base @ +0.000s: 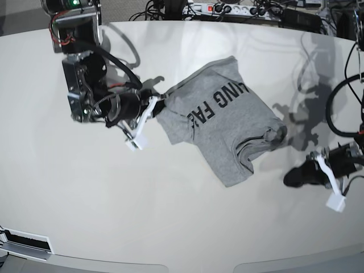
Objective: Layout the t-shirt on the table in an organized manner, then fold the t-shirt properly
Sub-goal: 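Hold the bundle with both grippers and fold it into a compact square, then open both grippers and pull them away from the folded shirt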
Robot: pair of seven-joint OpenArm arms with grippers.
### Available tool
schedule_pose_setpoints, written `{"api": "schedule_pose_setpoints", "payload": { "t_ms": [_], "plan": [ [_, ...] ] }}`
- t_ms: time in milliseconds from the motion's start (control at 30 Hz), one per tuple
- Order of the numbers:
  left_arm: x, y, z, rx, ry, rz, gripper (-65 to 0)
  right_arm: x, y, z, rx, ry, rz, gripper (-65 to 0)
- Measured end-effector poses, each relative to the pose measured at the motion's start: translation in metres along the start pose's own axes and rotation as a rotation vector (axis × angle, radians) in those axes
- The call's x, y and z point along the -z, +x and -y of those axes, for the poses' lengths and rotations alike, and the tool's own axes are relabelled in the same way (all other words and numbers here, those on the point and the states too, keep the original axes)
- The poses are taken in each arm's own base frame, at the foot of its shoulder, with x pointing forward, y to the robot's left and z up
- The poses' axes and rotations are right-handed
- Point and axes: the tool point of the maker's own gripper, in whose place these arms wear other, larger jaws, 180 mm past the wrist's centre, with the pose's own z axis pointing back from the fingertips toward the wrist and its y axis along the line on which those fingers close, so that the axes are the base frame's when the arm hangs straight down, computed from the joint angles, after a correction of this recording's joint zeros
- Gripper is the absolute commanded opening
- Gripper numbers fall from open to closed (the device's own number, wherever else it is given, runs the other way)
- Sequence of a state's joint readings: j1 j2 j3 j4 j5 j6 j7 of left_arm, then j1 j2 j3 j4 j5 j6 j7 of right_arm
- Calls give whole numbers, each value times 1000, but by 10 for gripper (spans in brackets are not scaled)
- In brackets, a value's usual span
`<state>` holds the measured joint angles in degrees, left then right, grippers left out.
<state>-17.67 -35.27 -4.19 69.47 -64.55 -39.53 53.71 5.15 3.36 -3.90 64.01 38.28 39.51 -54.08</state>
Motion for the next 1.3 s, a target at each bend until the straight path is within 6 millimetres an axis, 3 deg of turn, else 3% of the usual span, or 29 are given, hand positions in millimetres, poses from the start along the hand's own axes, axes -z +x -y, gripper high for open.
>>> {"api": "schedule_pose_setpoints", "payload": {
  "t_ms": [200, 367, 433, 533, 600, 767, 867, 1033, 1233, 1300],
  "plan": [
    [1, -44, 5, -70, -14, -64, -650, -1, -31, -20, 45, 56, -16, -650],
    [1, -50, 7, -80, -16, -73, -650, -17, -48, -40, -44, 24, -47, -650],
    [-1, -49, 5, -79, -14, -71, -650, -31, -32, -39, -153, -50, -34, -650],
    [-7, -45, 3, -82, -11, -65, -650, -46, 11, -44, -265, -109, 93, -650],
    [-9, -43, 3, -88, -17, -54, -650, -49, 26, -33, -271, -177, 158, -650],
    [-7, -43, 5, -90, -21, -53, -650, -48, 50, -5, -263, -285, 245, -650],
    [-7, -44, 5, -91, -24, -60, -650, -29, 62, -17, -296, -183, 270, -650],
    [-7, -46, 5, -91, -24, -67, -650, 7, 19, -33, -177, -99, 117, -650],
    [-8, -54, 7, -95, -32, -111, -650, 7, 14, -66, -39, 83, 155, -650],
    [-8, -55, 10, -110, -46, -108, -650, 11, -5, -75, -26, 110, 107, -650]
  ]
}}
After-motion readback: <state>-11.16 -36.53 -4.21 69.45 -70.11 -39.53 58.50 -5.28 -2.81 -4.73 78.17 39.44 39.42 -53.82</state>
